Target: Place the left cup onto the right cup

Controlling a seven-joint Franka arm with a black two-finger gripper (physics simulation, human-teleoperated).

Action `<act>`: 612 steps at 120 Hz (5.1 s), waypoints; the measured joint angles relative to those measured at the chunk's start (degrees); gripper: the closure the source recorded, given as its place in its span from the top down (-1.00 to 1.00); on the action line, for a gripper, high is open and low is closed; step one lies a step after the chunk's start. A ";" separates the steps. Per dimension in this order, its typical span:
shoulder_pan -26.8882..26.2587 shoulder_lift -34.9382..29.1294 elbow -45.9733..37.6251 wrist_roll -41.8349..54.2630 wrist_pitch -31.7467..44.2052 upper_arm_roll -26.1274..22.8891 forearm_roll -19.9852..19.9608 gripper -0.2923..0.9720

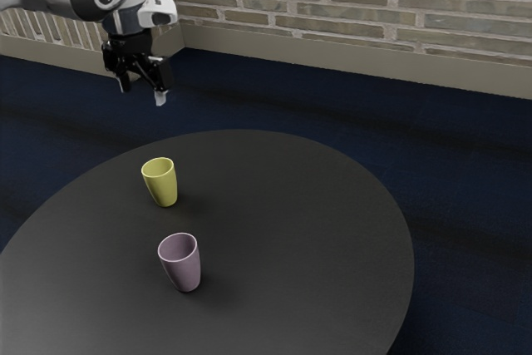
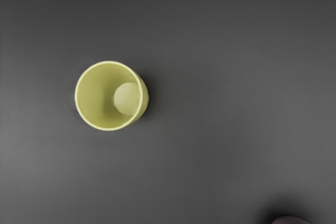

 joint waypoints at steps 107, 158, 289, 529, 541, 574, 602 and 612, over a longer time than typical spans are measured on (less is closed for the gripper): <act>2.48 7.65 -4.62 7.99 11.88 2.76 -0.76 0.54; 3.49 11.54 -5.45 11.88 15.72 3.05 -5.75 0.54; 3.57 15.36 -9.10 15.64 22.52 3.40 -7.10 0.54; 4.55 24.61 -4.97 19.60 28.28 3.69 -8.24 0.40; 4.55 24.77 -4.97 19.66 28.48 3.66 -8.42 0.25; 4.55 25.46 -4.97 19.79 29.20 3.58 -8.81 -0.11; 4.55 25.96 -4.97 19.87 29.56 3.58 -9.45 -0.29; 4.55 25.98 -4.97 19.89 29.61 3.58 -9.63 -0.38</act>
